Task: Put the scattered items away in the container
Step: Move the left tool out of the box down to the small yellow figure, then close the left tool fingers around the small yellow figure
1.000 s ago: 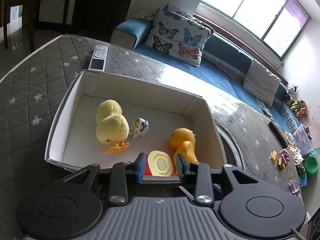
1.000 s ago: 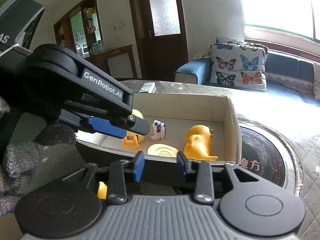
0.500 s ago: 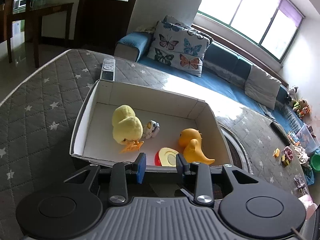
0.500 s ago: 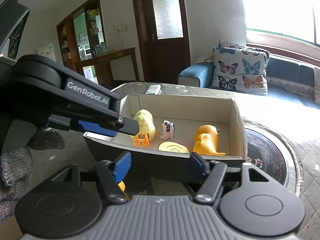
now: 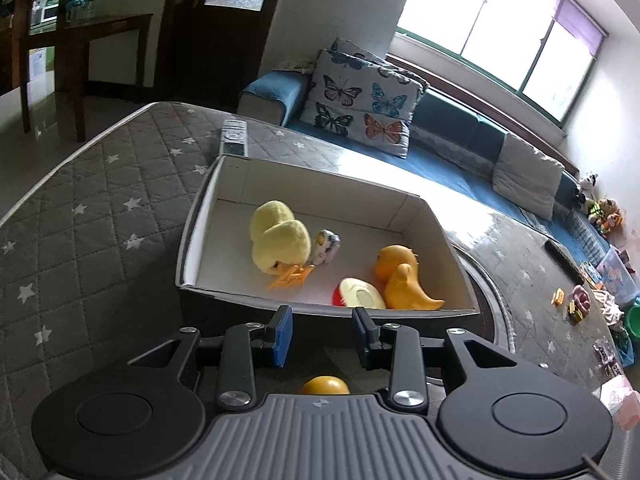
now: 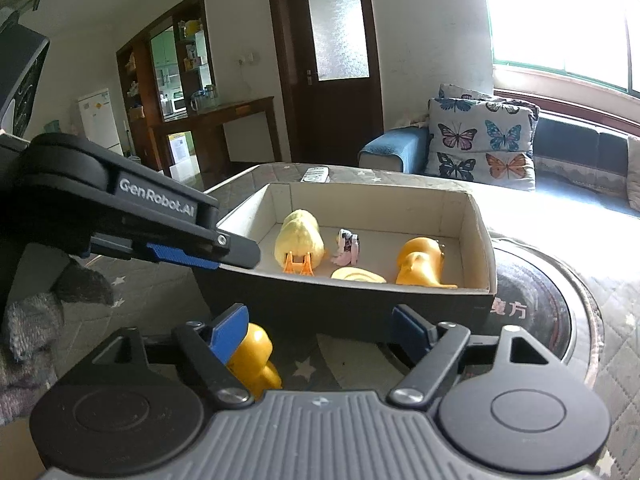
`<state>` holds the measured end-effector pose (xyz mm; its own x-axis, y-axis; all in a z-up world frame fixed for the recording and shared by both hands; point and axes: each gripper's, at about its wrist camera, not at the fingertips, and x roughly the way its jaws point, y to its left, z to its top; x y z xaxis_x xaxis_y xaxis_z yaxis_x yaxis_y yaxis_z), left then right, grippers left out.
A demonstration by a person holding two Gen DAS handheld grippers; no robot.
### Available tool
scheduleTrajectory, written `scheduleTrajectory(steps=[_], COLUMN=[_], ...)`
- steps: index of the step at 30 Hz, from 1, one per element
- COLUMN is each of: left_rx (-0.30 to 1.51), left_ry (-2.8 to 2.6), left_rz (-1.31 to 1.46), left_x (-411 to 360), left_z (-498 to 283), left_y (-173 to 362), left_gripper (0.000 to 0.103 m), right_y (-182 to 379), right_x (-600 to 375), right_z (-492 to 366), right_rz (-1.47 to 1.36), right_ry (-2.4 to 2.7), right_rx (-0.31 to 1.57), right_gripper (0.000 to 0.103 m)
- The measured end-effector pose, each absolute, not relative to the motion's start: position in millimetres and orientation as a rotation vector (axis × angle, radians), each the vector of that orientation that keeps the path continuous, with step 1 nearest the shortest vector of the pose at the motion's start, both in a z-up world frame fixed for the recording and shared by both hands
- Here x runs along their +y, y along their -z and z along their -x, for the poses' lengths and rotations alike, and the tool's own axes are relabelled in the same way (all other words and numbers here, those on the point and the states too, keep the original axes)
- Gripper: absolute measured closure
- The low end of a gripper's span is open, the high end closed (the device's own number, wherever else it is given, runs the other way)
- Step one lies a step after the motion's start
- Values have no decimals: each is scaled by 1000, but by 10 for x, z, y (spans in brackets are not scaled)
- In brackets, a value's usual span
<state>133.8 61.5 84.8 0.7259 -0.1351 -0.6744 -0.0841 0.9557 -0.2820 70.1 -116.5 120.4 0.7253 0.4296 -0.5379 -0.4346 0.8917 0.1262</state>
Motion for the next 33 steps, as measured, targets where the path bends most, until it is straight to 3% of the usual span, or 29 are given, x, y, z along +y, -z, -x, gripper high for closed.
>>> scheduleTrajectory(steps=[8,11,33], left_rx=[775,777,826], left_ry=[-2,-7,14], left_rz=[310,310,334], left_x=[697,722,712], left_z=[-1244,-1215,-1066], left_y=[-791,-775,-574], left_gripper=[67,67,67], right_y=[-1138,-1115,-925], right_x=[-1133,-1113,-969], right_z=[-582,-534,-303], right_rz=[11,20,49], right_ry=[-486,-491,-526], right_rx=[605,609,651], right_gripper=[20,15,14])
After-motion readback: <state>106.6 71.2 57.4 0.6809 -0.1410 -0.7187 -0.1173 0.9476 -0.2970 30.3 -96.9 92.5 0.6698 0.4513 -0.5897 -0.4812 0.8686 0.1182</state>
